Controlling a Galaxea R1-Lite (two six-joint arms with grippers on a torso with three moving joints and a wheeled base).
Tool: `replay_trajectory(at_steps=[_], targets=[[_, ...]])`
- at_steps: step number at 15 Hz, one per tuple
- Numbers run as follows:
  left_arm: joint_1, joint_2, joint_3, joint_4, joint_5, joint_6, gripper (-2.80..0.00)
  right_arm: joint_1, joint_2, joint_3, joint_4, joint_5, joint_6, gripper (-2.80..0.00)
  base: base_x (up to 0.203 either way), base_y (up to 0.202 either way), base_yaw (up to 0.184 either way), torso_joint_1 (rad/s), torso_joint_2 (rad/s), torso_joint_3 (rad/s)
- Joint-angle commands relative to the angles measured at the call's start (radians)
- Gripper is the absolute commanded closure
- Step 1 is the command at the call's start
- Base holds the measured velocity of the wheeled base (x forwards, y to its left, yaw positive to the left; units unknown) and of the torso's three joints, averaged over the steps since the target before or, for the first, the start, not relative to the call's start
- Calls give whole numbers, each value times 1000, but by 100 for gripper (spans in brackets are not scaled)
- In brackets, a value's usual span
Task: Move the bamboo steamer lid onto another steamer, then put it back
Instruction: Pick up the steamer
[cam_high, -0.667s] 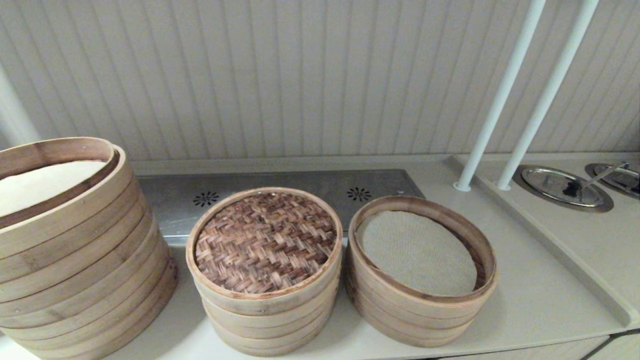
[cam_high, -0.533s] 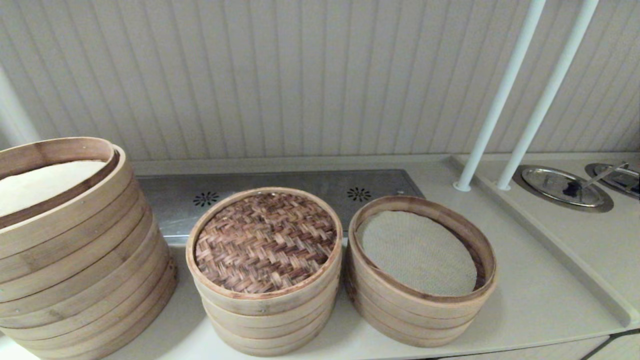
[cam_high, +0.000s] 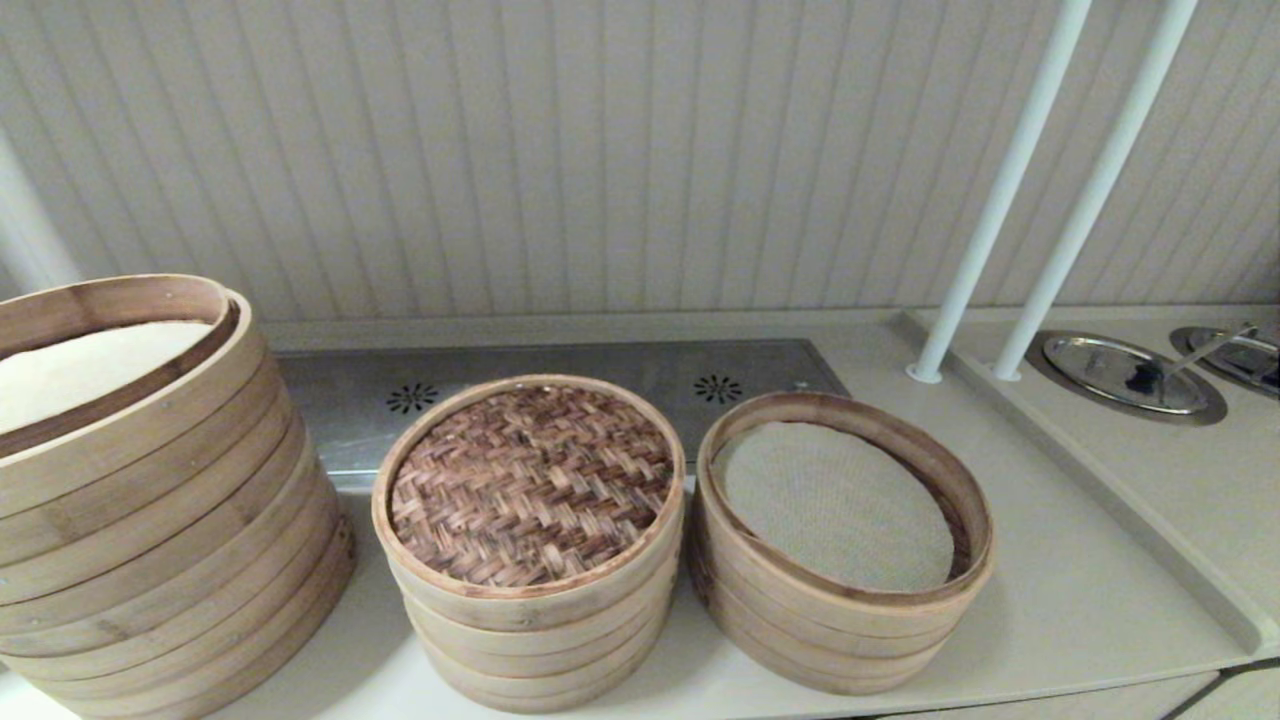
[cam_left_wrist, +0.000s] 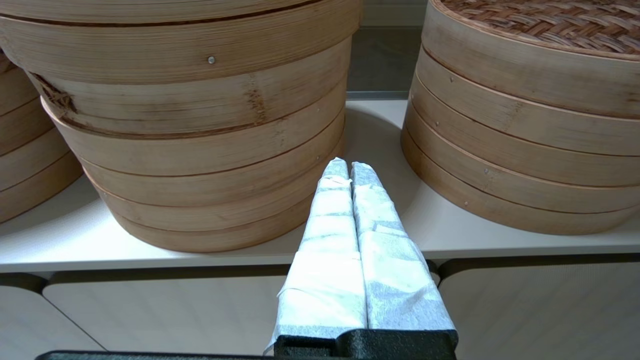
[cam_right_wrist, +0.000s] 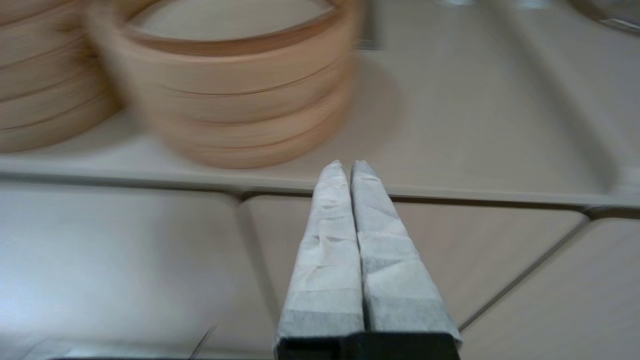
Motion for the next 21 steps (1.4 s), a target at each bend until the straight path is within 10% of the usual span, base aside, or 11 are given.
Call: replay_trajectory(at_steps=[1,9,21], targets=[[0,2,0,0,0,0,0,0,67,-79,37,35,2,0,0,0,0,0,0,0],[0,2,0,0,0,0,0,42,882,-431,-288,85,120,0,0,0,0,0,0,0],[0,2,0,0,0,0,0,634,1601,-1013,-270,-8,214,0,0,0,0,0,0,0]])
